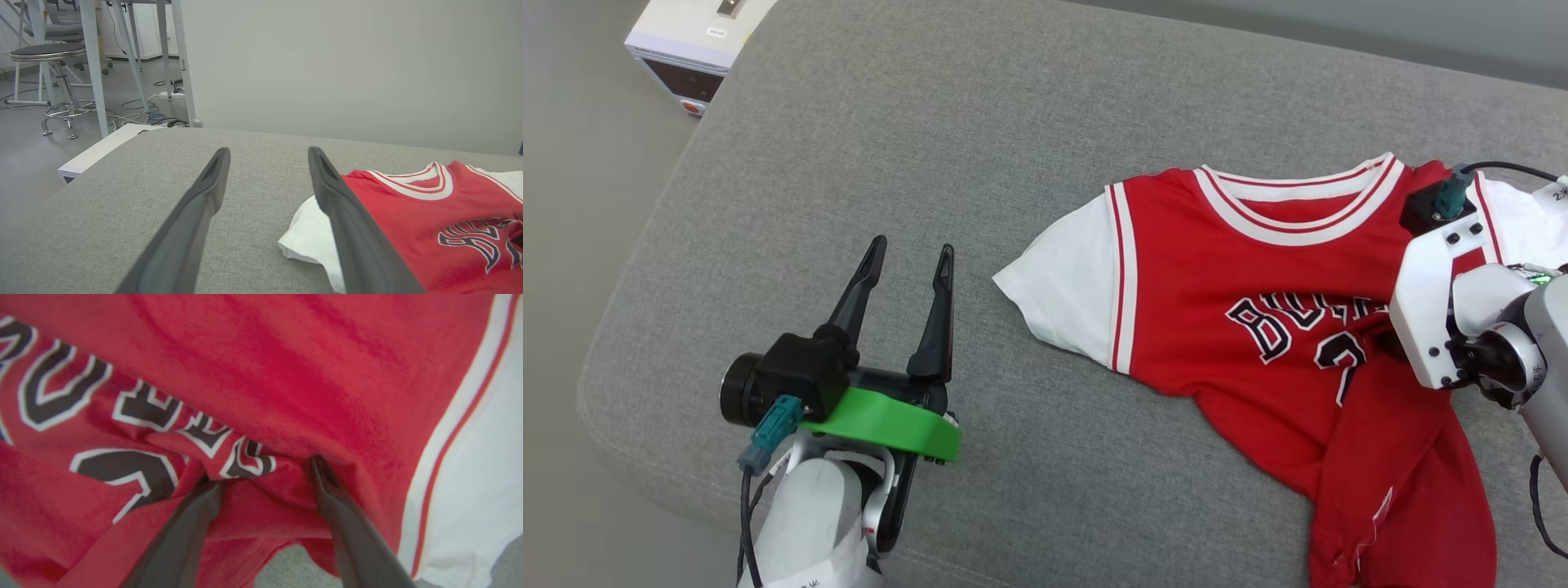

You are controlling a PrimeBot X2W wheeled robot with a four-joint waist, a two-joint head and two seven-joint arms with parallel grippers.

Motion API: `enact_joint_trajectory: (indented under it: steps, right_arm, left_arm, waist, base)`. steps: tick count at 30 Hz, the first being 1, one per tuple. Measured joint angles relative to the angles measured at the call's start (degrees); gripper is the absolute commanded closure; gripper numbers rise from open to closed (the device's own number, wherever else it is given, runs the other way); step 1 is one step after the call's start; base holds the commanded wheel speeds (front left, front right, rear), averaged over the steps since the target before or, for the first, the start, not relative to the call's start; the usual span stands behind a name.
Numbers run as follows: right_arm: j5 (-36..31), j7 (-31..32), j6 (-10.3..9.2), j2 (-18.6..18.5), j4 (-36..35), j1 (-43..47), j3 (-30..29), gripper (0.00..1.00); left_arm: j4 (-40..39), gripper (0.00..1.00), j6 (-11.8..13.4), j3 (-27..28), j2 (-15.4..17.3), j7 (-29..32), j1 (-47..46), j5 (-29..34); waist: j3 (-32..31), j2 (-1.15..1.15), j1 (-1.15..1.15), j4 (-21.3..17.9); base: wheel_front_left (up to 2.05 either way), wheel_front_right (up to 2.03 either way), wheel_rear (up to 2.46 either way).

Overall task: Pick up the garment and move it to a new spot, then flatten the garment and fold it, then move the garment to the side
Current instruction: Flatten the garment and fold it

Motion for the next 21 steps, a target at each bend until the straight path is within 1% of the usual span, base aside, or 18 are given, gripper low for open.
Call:
enact_joint_trajectory:
  steps: [1, 2, 3, 11, 15, 16, 21]
  right_arm:
    - [0.53, -0.13, -0.01, -0.13, 0.27, -0.01, 0.47, 0.14]
    - [1.29, -0.13, -0.01, -0.20, 0.63, -0.02, 0.80, 0.92]
    - [1.91, -0.16, -0.02, -0.24, 0.81, -0.02, 1.00, 1.00]
    - [7.30, 0.34, -0.01, 0.26, 2.34, 1.84, 1.87, 1.00]
    - [9.61, 1.58, -0.01, 0.08, 1.65, 5.61, 1.64, 1.00]
    - [10.73, 2.04, -0.01, -0.15, 0.31, 8.70, 1.09, 1.00]
    - [12.21, 3.50, -0.01, -0.54, -3.01, 14.94, -0.38, 1.00]
  left_arm:
    - [0.03, 0.00, -0.13, 0.14, -0.01, 0.00, -0.02, 0.00]
    - [0.09, 0.00, -0.13, 0.29, -0.05, 0.00, -0.03, 0.00]
    - [0.12, 0.00, -0.13, 0.38, -0.08, 0.00, -0.03, 0.00]
    - [1.23, 0.00, -0.23, 0.92, -0.22, 0.00, 0.05, 0.11]
    - [1.89, 0.00, -0.23, 1.32, -0.25, 0.00, 1.01, 0.26]
    - [2.10, 0.00, -0.24, 1.55, -0.25, 0.00, 1.74, 0.44]
    - [2.48, 0.00, -0.38, 1.68, -0.27, 0.00, 3.15, 0.53]
  waist:
    - [-0.09, 0.00, 0.00, 0.01]
    - [-0.24, 0.00, 0.00, -0.04]
    - [-0.41, 0.00, 0.00, -0.12]
    - [-3.18, 0.00, 0.00, -1.45]
    - [-5.65, 0.00, 0.00, -2.60]
    - [-7.21, 0.00, 0.00, -3.37]
    - [-9.68, 0.00, 0.00, -4.75]
  base:
    - [0.00, 0.00, 0.00]
    - [0.00, 0.00, 0.00]
    - [0.00, 0.00, 0.00]
    - [0.00, 0.00, 0.00]
    - [0.00, 0.00, 0.00]
    - [0.00, 0.00, 0.00]
    - [0.00, 0.00, 0.00]
